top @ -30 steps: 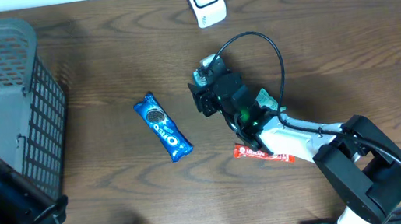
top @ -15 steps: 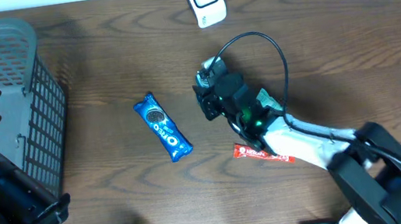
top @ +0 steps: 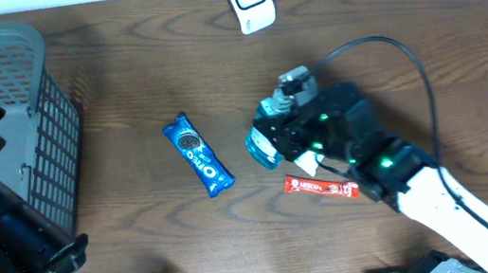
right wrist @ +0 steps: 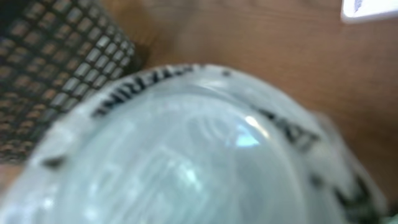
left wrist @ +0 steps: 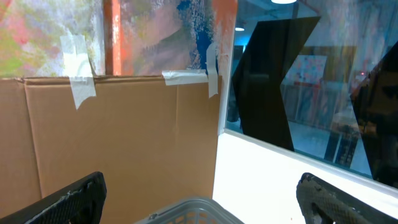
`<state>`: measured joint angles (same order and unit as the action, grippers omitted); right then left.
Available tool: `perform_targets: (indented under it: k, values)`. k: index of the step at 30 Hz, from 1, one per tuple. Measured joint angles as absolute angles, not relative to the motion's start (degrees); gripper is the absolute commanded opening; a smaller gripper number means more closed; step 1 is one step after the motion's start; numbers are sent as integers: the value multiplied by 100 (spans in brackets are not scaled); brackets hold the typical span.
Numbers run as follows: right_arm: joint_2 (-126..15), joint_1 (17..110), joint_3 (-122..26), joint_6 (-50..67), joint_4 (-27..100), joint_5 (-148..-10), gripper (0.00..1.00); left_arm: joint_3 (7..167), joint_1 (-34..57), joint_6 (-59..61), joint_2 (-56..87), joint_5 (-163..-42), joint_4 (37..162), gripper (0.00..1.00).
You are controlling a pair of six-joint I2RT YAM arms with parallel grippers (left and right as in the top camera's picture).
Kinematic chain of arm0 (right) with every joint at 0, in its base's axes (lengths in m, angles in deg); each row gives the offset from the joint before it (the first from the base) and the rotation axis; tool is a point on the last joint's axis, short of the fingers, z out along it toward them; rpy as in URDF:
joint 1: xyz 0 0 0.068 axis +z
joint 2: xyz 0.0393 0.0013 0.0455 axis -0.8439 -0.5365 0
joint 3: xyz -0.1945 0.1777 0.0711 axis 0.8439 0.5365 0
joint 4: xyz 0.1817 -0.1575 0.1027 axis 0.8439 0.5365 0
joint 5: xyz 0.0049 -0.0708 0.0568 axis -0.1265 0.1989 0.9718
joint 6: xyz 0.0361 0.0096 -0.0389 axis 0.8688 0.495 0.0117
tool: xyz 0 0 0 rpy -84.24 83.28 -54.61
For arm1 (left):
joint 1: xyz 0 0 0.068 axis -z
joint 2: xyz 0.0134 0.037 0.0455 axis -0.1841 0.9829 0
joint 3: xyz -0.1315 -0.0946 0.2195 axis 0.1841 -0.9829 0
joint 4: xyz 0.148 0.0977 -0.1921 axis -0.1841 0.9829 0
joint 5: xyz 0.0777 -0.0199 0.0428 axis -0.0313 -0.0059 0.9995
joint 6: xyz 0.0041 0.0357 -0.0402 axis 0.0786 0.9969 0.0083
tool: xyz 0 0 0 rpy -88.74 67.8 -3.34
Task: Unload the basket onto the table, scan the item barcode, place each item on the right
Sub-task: 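Lift the teal bottle and carry it up to the scanner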
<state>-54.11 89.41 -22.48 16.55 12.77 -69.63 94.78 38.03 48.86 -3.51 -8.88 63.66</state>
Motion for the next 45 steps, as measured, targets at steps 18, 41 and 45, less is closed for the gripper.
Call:
perform_targets:
  k: [18, 41, 45]
  values:
    - [-5278, 8087, -2248, 2413, 1550, -3947, 36, 9283, 3803, 4392, -480, -899, 6615, 98]
    - [-5326, 8087, -2241, 457, 125, -6972, 25, 9250, 3803, 2632, -2331, -1200, 7979, 98]
    - [-5662, 8087, -2243, -21, -686, -7898, 27, 9250, 3803, 2621, -2342, -1209, 7986, 98]
